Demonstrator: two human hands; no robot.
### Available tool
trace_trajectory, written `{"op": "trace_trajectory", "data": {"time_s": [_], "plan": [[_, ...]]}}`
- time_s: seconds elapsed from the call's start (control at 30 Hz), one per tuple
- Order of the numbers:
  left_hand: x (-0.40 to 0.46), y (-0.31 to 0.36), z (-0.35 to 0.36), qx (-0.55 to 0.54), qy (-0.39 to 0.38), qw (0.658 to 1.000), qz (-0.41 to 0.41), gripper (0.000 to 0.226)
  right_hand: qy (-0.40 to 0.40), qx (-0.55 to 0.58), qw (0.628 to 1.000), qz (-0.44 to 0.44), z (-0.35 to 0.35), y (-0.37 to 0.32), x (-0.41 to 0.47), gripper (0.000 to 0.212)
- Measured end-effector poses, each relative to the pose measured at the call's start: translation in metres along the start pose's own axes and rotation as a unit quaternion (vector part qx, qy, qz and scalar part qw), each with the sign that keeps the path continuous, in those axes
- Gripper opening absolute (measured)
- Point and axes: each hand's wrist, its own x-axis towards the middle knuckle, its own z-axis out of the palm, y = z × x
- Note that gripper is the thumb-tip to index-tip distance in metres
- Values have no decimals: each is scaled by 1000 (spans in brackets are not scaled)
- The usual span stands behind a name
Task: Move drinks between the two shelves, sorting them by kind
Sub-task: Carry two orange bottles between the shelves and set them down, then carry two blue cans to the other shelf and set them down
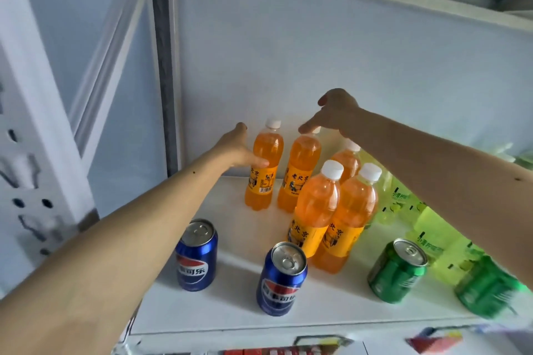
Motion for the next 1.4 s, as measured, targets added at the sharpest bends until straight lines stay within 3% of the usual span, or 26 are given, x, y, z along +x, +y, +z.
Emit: {"op": "trace_trajectory", "data": {"time_s": [0.43,0.73,0.97,1.2,1.4], "plan": [[-147,-2,-16,-27,117,992,28,86,41,16,990,-131,-15,-1,-118,73],[-201,-39,1,-9,105,994,-41,118,28,19,995,-98,16,30,-198,79],[-215,-76,22,-93,63,990,-82,135,10,47,999,-14,73,69,-234,94],[-203,-102,40,-183,85,973,-108,109,16,62,996,61,126,101,-242,104],[-186,-99,41,-207,95,970,-87,84,5,103,992,68,151,110,-228,89]]}}
